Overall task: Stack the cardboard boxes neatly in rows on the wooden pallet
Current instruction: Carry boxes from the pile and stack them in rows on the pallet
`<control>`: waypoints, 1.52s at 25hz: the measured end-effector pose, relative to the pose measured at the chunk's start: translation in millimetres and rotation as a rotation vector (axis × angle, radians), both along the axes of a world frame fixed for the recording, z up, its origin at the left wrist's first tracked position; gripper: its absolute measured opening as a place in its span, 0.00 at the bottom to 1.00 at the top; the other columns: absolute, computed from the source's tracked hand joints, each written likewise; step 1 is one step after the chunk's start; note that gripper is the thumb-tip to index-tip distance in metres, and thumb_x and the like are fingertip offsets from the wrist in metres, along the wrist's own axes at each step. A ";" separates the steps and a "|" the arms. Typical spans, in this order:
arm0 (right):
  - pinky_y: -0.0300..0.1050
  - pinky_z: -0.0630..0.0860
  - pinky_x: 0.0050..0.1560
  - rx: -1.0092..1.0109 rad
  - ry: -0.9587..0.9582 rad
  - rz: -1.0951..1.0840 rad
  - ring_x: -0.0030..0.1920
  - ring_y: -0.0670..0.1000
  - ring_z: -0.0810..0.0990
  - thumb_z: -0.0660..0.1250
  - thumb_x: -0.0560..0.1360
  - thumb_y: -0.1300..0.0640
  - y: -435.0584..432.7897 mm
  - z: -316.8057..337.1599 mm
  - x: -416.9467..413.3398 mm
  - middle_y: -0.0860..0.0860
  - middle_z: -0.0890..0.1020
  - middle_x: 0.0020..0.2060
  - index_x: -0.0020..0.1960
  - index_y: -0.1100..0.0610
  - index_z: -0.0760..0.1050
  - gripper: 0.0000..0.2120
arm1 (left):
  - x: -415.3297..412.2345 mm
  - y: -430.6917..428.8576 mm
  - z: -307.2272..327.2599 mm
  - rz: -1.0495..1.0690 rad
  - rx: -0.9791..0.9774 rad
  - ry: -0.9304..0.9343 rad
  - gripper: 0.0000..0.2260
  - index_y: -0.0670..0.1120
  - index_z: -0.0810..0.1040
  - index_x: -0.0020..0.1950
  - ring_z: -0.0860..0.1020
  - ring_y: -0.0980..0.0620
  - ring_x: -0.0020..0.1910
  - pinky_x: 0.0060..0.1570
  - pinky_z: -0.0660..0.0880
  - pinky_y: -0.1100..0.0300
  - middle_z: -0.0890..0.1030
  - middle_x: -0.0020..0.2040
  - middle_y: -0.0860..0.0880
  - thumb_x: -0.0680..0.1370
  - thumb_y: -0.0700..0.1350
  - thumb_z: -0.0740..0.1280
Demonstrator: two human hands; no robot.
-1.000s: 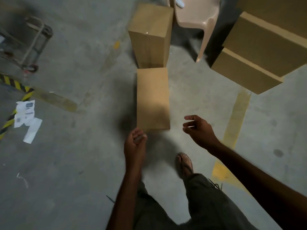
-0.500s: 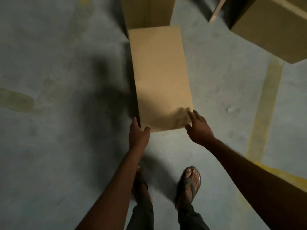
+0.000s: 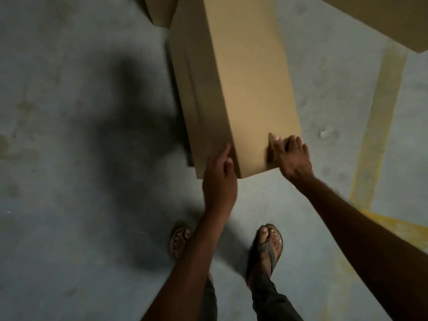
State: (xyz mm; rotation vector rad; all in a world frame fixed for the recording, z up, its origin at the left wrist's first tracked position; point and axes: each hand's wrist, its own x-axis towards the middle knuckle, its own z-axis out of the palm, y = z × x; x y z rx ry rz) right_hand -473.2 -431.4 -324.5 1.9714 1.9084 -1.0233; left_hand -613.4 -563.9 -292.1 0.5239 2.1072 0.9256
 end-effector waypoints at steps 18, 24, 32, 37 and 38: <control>0.48 0.78 0.59 -0.058 0.300 -0.144 0.57 0.51 0.83 0.72 0.74 0.36 87.7 68.4 36.3 0.44 0.84 0.55 0.68 0.44 0.76 0.25 | -33.0 69.3 -40.2 0.049 -0.197 -0.330 0.39 0.48 0.58 0.79 0.73 0.44 0.68 0.59 0.73 0.53 0.69 0.75 0.46 0.76 0.63 0.72; 0.44 0.76 0.46 -0.327 0.332 -0.263 0.47 0.49 0.81 0.78 0.72 0.45 93.9 187.5 74.1 0.48 0.83 0.45 0.50 0.54 0.80 0.15 | -31.2 66.5 81.5 -0.026 -0.303 -0.300 0.47 0.45 0.62 0.75 0.78 0.46 0.61 0.63 0.77 0.48 0.75 0.68 0.47 0.66 0.67 0.77; 0.44 0.76 0.44 -0.419 0.316 -0.268 0.42 0.51 0.81 0.74 0.74 0.49 42.7 384.9 164.2 0.52 0.84 0.45 0.55 0.57 0.80 0.14 | 48.7 17.3 292.7 -0.143 -0.353 -0.170 0.50 0.48 0.75 0.70 0.82 0.45 0.59 0.60 0.79 0.48 0.82 0.63 0.48 0.58 0.79 0.72; 0.54 0.79 0.62 -0.273 0.550 -0.456 0.50 0.53 0.83 0.72 0.77 0.64 -55.6 487.4 255.5 0.51 0.86 0.52 0.60 0.53 0.80 0.14 | 125.2 -45.1 393.8 -0.258 -0.202 -0.069 0.43 0.52 0.82 0.63 0.84 0.53 0.55 0.60 0.80 0.48 0.86 0.54 0.55 0.58 0.79 0.73; 0.53 0.79 0.63 -0.223 0.614 -0.495 0.51 0.52 0.83 0.71 0.77 0.65 -78.3 504.1 271.1 0.49 0.86 0.52 0.63 0.51 0.78 0.18 | 142.3 -56.8 416.6 -0.282 -0.163 -0.024 0.41 0.53 0.81 0.64 0.84 0.53 0.56 0.60 0.80 0.48 0.85 0.56 0.55 0.61 0.78 0.73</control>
